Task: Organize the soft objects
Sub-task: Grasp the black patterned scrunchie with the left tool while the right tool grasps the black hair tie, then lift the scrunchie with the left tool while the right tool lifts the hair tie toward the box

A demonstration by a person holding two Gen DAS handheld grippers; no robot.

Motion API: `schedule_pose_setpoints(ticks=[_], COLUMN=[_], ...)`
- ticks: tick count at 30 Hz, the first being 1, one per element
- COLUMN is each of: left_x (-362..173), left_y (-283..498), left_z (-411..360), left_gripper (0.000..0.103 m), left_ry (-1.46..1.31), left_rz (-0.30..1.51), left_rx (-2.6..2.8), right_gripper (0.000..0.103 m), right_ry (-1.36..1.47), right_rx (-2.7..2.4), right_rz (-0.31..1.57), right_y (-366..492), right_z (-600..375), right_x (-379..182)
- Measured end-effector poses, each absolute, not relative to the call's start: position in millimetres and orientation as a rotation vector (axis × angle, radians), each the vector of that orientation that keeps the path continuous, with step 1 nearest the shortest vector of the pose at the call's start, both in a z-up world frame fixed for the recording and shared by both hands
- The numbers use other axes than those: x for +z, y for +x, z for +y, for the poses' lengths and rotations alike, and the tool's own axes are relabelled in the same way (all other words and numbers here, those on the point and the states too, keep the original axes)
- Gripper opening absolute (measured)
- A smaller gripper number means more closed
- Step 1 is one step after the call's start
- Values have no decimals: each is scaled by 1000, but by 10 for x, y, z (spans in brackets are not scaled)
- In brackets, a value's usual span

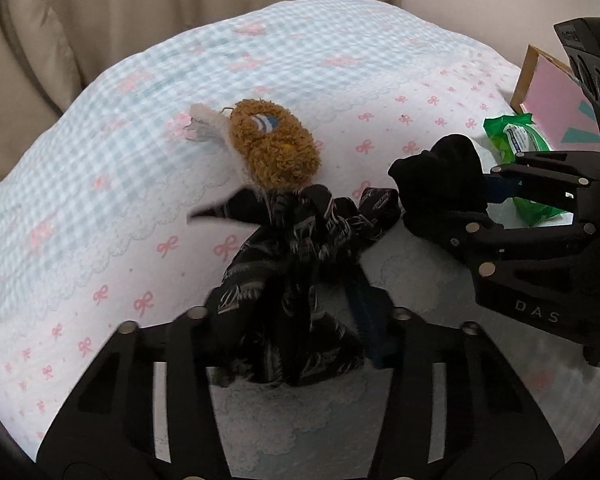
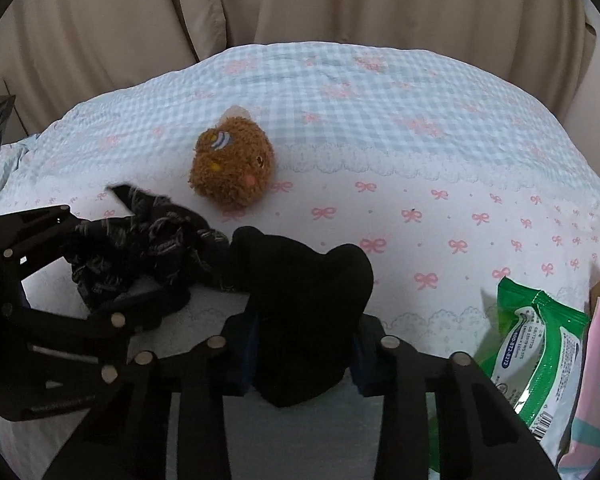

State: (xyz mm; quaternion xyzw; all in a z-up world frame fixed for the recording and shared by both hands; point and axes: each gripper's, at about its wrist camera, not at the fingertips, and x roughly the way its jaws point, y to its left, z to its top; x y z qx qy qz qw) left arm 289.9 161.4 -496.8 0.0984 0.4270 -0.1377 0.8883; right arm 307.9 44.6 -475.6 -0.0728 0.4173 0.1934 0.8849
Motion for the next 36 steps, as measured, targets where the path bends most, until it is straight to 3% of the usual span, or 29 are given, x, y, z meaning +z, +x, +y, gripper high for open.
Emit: schedule_pose_setpoints(ticks=[4,16,27,36], left_x=[-4923,-4437,-3154,-2116], left_y=[2917,2708,2448,2167], left_z=[1622,1627,1382,689], left_gripper=[29,27,27,27], left_ry=[189,149,113,87], left_rz=[894,847,758,700], left_rx=[-278,-259,-254,-288], right_gripper=[26,24,24,24], right_ry=[-144,-120,-39,19], right_rx=[405,403,376,322], right_rz=[872,828,760,688], right_y=[3072,2954,2627,2263], right_z=[421,367,3,-766], right_x=[-4714,-4295,-3165,-2146])
